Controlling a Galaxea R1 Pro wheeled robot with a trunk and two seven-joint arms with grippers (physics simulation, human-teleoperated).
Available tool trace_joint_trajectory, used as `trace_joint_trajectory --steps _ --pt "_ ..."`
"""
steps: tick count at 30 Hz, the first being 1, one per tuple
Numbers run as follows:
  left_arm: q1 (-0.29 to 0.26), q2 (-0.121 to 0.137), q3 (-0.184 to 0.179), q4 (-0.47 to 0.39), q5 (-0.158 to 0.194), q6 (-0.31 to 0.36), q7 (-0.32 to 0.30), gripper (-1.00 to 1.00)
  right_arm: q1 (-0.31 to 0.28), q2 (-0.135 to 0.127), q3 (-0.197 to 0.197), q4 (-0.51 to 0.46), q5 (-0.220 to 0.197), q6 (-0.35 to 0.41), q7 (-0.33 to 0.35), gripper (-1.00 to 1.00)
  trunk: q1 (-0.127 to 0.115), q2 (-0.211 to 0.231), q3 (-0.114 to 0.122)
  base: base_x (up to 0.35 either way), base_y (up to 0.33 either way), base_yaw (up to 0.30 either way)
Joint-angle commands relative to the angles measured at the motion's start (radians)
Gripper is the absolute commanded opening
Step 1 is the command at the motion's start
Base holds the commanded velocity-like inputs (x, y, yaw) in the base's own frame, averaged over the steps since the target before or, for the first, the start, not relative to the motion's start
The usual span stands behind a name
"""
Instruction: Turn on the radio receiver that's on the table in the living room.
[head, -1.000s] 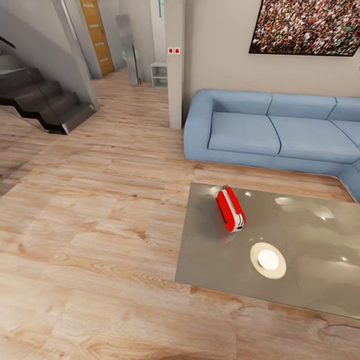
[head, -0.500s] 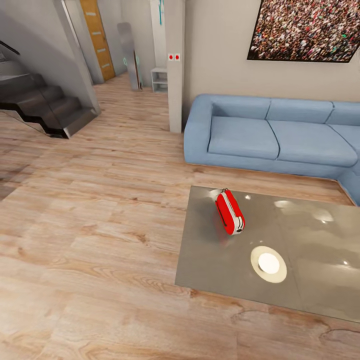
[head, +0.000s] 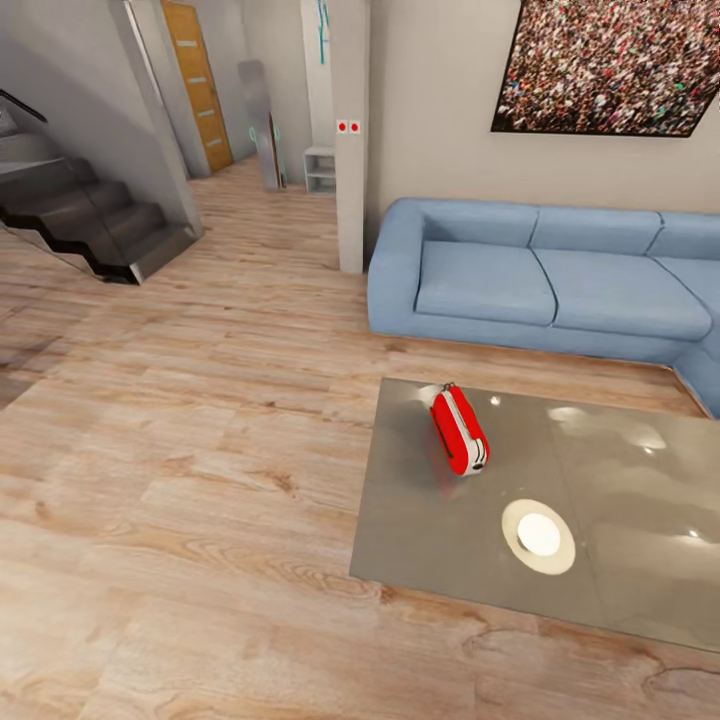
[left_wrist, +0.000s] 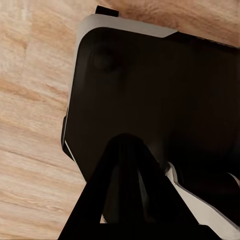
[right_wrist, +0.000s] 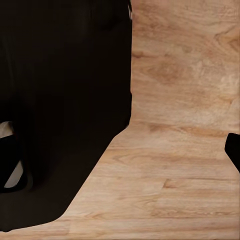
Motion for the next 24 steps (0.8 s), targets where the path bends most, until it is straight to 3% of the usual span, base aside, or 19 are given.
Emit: trace_joint_trajectory --steps 1,24 --pt "0.000 0.000 0.000 0.000 0.000 0.000 0.000 -1.00 0.000 0.000 0.000 0.000 0.000 0.000 0.000 1.00 0.000 0.000 0.002 0.000 0.000 0.000" --pt "0.000 0.000 0.000 0.000 0.000 0.000 0.000 -1.00 0.000 0.000 0.000 0.000 -0.002 0.000 0.000 1.00 0.000 0.000 0.037 0.000 0.000 0.000"
